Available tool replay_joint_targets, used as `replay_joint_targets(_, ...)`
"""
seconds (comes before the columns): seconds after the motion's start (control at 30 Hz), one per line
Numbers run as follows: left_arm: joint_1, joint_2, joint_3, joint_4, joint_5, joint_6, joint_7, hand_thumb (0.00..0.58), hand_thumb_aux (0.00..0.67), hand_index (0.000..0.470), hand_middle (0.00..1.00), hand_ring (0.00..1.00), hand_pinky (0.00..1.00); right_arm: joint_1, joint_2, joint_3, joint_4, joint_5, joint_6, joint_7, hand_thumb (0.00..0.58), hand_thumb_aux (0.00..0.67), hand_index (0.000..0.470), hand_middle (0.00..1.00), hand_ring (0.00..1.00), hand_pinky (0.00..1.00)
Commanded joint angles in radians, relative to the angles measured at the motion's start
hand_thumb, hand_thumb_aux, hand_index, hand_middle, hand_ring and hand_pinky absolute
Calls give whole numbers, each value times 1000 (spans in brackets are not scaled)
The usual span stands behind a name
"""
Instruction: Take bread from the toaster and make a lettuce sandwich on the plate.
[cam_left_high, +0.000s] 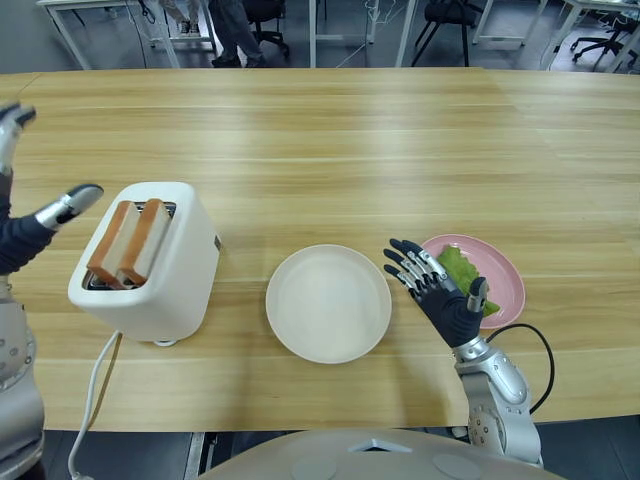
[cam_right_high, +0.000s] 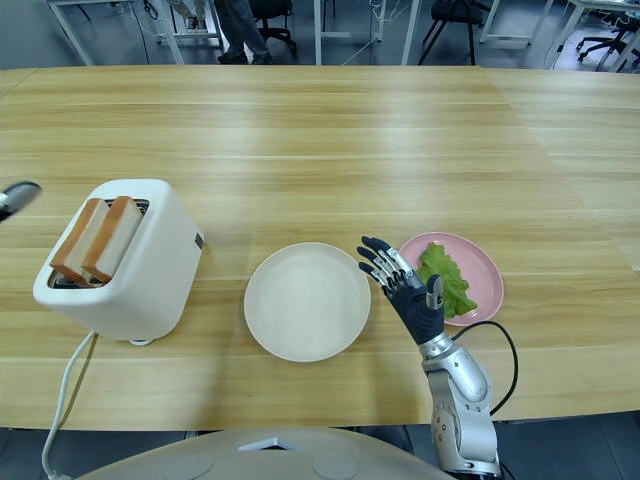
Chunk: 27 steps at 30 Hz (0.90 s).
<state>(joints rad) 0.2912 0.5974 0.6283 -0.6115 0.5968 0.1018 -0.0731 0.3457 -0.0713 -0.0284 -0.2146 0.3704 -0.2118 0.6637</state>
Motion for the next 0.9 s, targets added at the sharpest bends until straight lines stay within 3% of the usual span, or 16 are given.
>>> replay_joint_targets(0.03, 35, 21, -56, 123, 217, 66, 23, 0, 0, 0, 0, 0, 0, -4, -21, 9, -13, -21, -11, -29, 0, 0, 0, 0, 0, 0)
replay_joint_targets(0.27, 39, 33, -134, 237, 371, 135, 21, 0, 0, 0, 0, 0, 0, 8, -51, 21, -16, -19, -23, -49, 0, 0, 0, 0, 0, 0)
replay_joint_targets(0.9, 71, -11, -303, 298, 429, 213, -18, 0, 0, 0, 0, 0, 0, 20, -89, 22, -41, -12, -25, -85, 0, 0, 0, 0, 0, 0)
